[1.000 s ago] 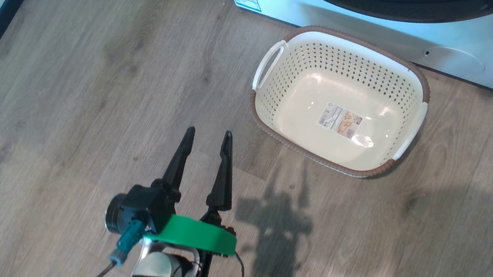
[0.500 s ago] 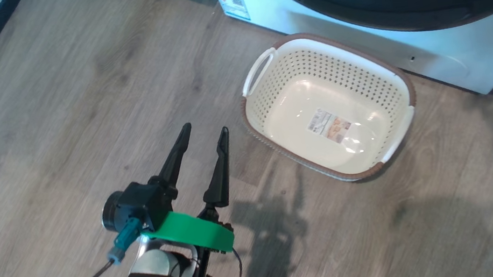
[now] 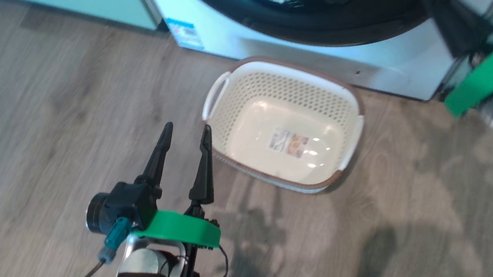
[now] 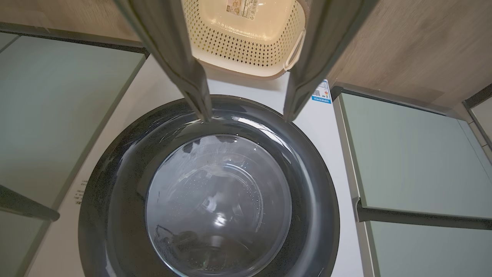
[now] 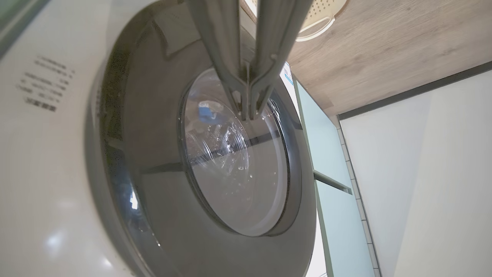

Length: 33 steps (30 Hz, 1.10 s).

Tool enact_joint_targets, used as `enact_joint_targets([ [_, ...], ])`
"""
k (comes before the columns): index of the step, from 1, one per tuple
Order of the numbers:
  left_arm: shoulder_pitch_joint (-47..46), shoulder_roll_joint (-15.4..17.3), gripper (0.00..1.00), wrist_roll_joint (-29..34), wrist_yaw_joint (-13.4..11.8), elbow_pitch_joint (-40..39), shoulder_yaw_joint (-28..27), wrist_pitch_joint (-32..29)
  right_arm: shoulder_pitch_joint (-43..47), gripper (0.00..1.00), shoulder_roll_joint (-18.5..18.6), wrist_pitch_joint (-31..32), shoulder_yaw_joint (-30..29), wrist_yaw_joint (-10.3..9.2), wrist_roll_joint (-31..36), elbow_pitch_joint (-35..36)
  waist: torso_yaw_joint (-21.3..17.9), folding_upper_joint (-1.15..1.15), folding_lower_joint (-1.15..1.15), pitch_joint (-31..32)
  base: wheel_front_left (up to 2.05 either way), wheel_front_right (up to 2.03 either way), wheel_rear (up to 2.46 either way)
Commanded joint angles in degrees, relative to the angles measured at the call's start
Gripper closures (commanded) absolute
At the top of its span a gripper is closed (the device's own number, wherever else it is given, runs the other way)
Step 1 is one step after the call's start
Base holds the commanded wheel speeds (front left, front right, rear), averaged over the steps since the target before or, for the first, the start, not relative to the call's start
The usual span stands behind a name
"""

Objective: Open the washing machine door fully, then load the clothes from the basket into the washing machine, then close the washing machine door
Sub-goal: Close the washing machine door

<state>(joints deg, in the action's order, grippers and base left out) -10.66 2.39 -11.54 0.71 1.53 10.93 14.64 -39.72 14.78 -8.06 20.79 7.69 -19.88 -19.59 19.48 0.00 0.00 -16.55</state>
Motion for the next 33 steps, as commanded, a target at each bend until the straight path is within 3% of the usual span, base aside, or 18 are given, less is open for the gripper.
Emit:
enact_joint_targets([
  [1,-0.28,0.49,0.0,0.63,0.17,-1.41,-2.48,0.36,1.81,1.0,-1.44,-0.27,-0.38,-0.2,0.3,2.81,-1.7,0.0,0.0,1.4,0.0,0.0,0.0],
  [3,-0.06,0.49,0.0,0.87,0.36,-1.17,-2.84,0.36,5.18,1.0,-2.11,0.06,-1.56,-0.2,0.72,4.77,-2.78,0.0,0.0,2.03,0.0,0.0,0.0],
  [5,0.19,0.5,0.0,1.13,0.7,-0.88,-3.11,0.36,8.37,0.58,-2.78,0.25,-3.05,-0.2,1.24,6.51,-3.83,0.0,0.0,2.72,0.0,0.0,0.0],
  [6,0.28,0.52,0.0,1.27,0.84,-0.73,-3.25,0.36,9.92,0.52,-3.11,0.49,-3.76,-0.2,1.45,7.31,-4.29,0.0,0.0,3.07,0.0,0.0,0.0],
  [7,0.39,0.58,0.0,1.41,0.93,-0.57,-3.43,0.36,11.33,0.38,-3.48,0.52,-4.62,-0.2,1.77,8.12,-4.79,0.0,0.0,3.4,0.0,0.0,0.0],
  [8,0.53,0.62,0.0,1.48,1.03,-0.38,-3.61,0.36,12.71,0.04,-3.86,0.56,-5.42,-0.2,2.08,8.89,-5.27,0.0,0.0,3.76,0.0,0.0,0.0],
  [9,0.66,0.72,0.0,1.59,1.13,-0.22,-3.78,0.36,14.07,0.0,-4.28,0.83,-6.17,-0.2,2.22,9.53,-5.74,0.0,0.0,4.06,0.0,0.0,0.0],
  [33,4.54,3.84,0.0,1.28,1.49,2.8,-5.44,-0.62,34.95,0.0,-10.59,0.97,-18.97,-0.2,6.44,18.79,-16.18,0.0,0.0,11.53,0.0,0.0,0.0],
])
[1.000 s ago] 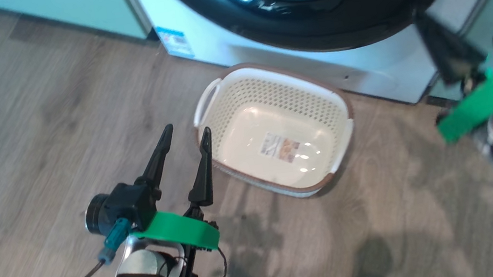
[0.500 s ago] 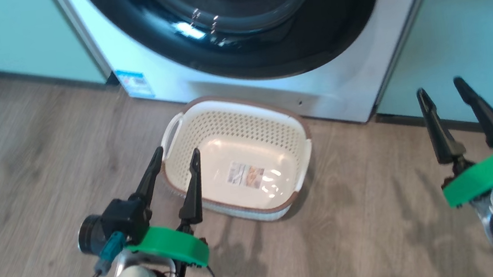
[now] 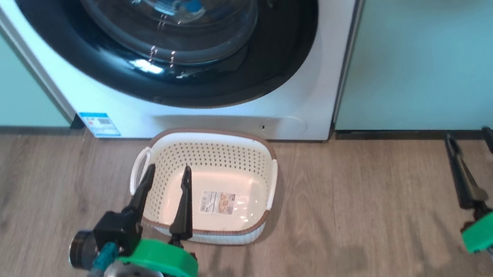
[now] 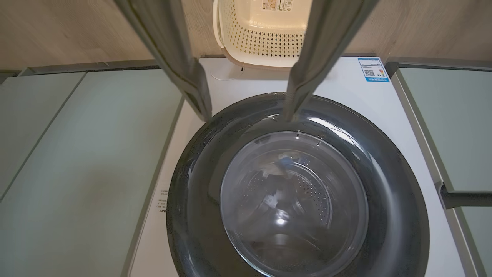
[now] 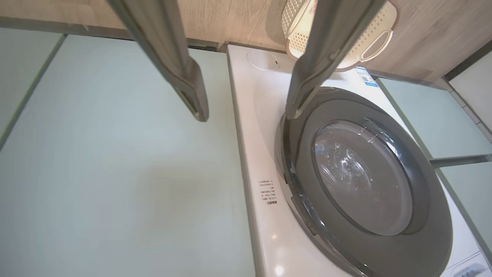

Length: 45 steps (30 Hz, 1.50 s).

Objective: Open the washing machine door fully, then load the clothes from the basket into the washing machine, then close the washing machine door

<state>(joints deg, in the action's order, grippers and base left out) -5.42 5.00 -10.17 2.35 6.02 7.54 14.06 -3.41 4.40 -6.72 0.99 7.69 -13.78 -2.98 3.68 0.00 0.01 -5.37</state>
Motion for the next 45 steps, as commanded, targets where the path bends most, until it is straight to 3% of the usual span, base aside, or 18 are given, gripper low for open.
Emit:
enact_joint_targets([
  [1,-0.64,1.28,0.0,-0.17,-0.13,-1.72,-2.0,-0.13,-0.61,0.0,-0.34,-0.28,0.35,-0.2,0.45,2.53,-0.58,0.0,-0.01,0.44,0.0,0.0,0.0],
  [15,0.99,2.08,0.0,-0.61,-1.08,-2.15,-1.91,-0.7,6.42,0.0,-1.41,3.15,-1.01,-0.2,2.84,7.57,-2.67,0.0,-0.01,2.4,0.0,0.0,0.0],
  [45,1.19,2.9,0.0,-1.0,-2.71,-2.7,-0.71,-1.16,7.28,0.0,-1.52,3.5,-1.4,-0.2,1.5,7.46,-2.35,0.0,-0.01,2.22,0.0,0.0,0.0],
])
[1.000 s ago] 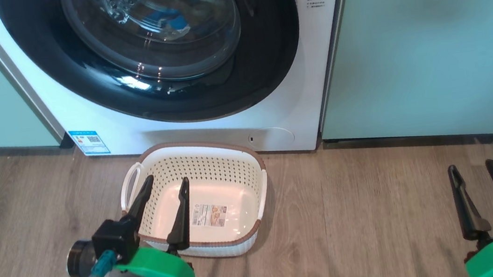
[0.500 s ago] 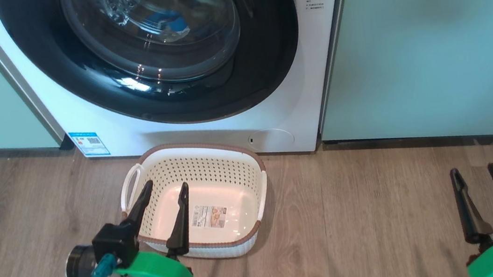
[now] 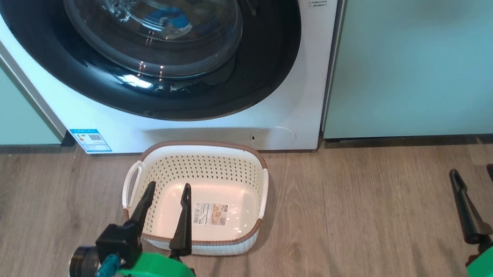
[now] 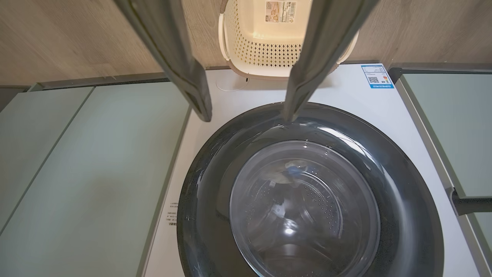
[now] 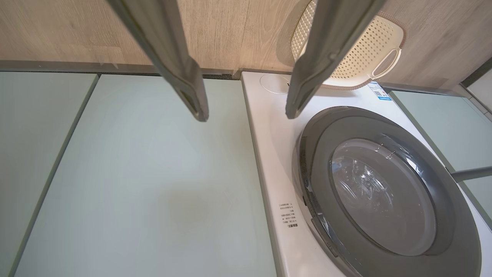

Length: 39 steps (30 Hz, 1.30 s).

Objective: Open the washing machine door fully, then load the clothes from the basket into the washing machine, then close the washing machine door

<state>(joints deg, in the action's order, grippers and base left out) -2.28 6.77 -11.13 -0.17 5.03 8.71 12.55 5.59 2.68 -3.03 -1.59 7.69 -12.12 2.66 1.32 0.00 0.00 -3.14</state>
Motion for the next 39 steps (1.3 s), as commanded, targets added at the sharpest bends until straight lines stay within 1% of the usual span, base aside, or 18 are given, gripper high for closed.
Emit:
enact_joint_targets([
  [1,-2.02,1.13,0.0,-0.07,-0.2,-1.68,-1.81,0.38,-1.78,0.0,0.21,-0.23,1.33,-0.2,-0.36,1.76,0.05,0.0,0.0,-0.05,0.0,0.0,0.0],
  [7,-2.36,1.21,0.0,-0.12,-0.52,-1.24,-1.39,0.45,-2.1,0.0,0.21,-0.37,1.96,-0.2,-0.92,1.36,0.13,0.0,0.0,-0.46,0.0,0.0,0.0],
  [8,-0.01,-0.06,1.0,-0.05,0.0,0.62,0.6,0.06,-0.02,1.0,-0.01,-0.03,0.64,0.0,-0.5,-0.49,0.11,0.0,0.0,-0.44,0.0,0.0,0.0],
  [12,0.98,-0.62,1.0,-0.56,0.05,3.68,0.83,-0.14,0.41,1.0,-0.02,0.0,1.19,0.01,-1.01,-3.86,0.1,0.0,0.0,-0.43,0.0,0.0,0.0],
  [39,-0.05,-1.3,1.0,-17.41,1.64,4.83,-2.55,-4.11,-2.12,1.0,0.97,0.99,1.16,-0.03,-18.67,-6.51,-0.19,0.0,0.0,0.28,0.0,0.0,0.0],
])
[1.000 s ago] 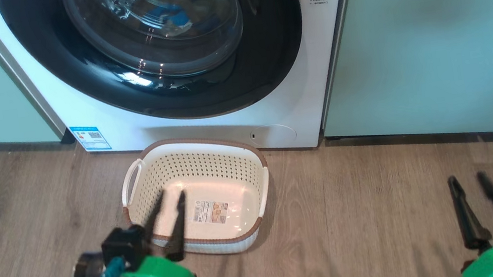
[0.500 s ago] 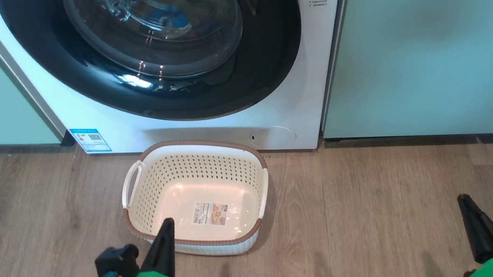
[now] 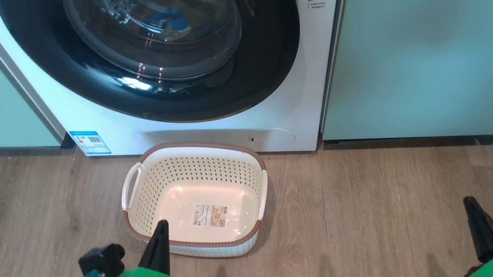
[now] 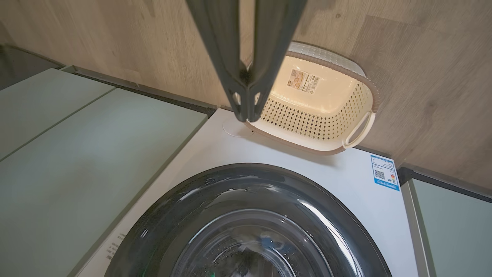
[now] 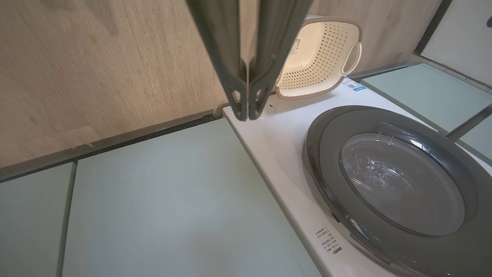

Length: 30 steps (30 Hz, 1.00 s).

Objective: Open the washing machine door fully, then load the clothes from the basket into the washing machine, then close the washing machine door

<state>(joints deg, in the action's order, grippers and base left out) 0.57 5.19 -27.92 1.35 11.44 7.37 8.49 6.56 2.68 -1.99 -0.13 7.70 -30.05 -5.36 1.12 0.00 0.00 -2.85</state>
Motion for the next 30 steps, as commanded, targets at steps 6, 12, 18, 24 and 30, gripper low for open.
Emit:
enact_joint_targets([
  [6,-3.14,0.13,1.0,-4.51,0.49,-1.33,-1.98,-0.96,-3.65,1.0,1.12,0.26,-0.4,-0.05,-4.72,0.91,-0.06,0.0,0.0,0.16,0.0,0.0,0.0],
  [12,-3.38,-0.03,1.0,-8.4,0.86,-1.07,-2.76,-1.88,-4.22,1.0,1.26,0.58,-0.52,-0.06,-8.68,0.3,-0.13,0.0,0.0,0.32,0.0,0.0,0.0],
  [18,-3.61,-0.19,1.0,-12.28,1.23,-0.82,-3.54,-2.79,-4.79,1.0,1.37,0.93,-0.68,-0.07,-12.61,-0.31,-0.2,0.0,0.0,0.48,0.0,0.0,0.0],
  [24,-3.85,-0.35,1.0,-16.15,1.6,-0.56,-4.32,-3.7,-5.36,1.0,1.46,1.29,-0.85,-0.08,-16.51,-0.91,-0.27,0.0,0.0,0.65,0.0,0.0,0.0],
  [30,-4.09,-0.51,1.0,-20.03,1.96,-0.3,-5.1,-4.62,-5.94,1.0,1.54,1.67,-1.05,-0.09,-20.4,-1.53,-0.34,0.0,0.0,0.81,0.0,0.0,0.0],
])
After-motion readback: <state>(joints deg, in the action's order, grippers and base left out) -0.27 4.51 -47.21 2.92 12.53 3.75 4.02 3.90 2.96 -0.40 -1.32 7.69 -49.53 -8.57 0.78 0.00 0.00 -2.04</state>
